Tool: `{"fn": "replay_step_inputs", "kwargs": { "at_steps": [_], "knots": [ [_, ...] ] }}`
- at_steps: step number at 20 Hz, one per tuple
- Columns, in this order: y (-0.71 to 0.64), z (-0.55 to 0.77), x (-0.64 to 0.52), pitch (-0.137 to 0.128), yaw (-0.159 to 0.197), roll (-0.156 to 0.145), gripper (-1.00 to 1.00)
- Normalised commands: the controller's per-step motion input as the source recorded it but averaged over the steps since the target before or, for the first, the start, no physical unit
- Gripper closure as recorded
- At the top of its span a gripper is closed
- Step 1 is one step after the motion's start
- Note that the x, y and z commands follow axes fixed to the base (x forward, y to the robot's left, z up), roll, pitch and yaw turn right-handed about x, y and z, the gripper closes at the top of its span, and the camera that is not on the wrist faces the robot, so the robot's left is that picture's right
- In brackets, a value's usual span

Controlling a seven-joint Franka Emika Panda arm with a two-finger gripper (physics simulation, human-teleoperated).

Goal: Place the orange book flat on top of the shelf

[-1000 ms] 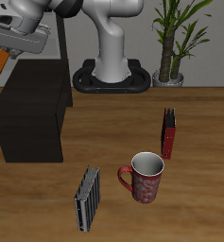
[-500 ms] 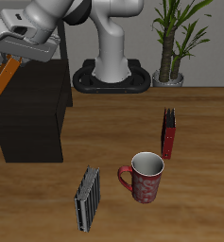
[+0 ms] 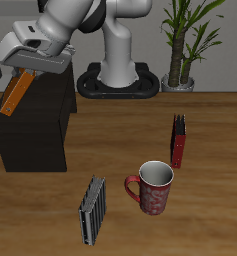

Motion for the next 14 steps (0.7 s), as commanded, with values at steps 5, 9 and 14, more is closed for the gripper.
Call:
{"fn": "replay_step_inputs", "kwargs": {
  "at_steps": [5, 9, 14],
  "knots": [
    [0.15, -0.13, 0.11, 0.032, 0.001, 0.028, 1.00],
    [0.04, -0.19, 0.08, 0.023, 0.019, -0.008, 1.00],
    [0.04, -0.21, 0.07, 0.045, 0.007, 0.023, 1.00]
  ]
}}
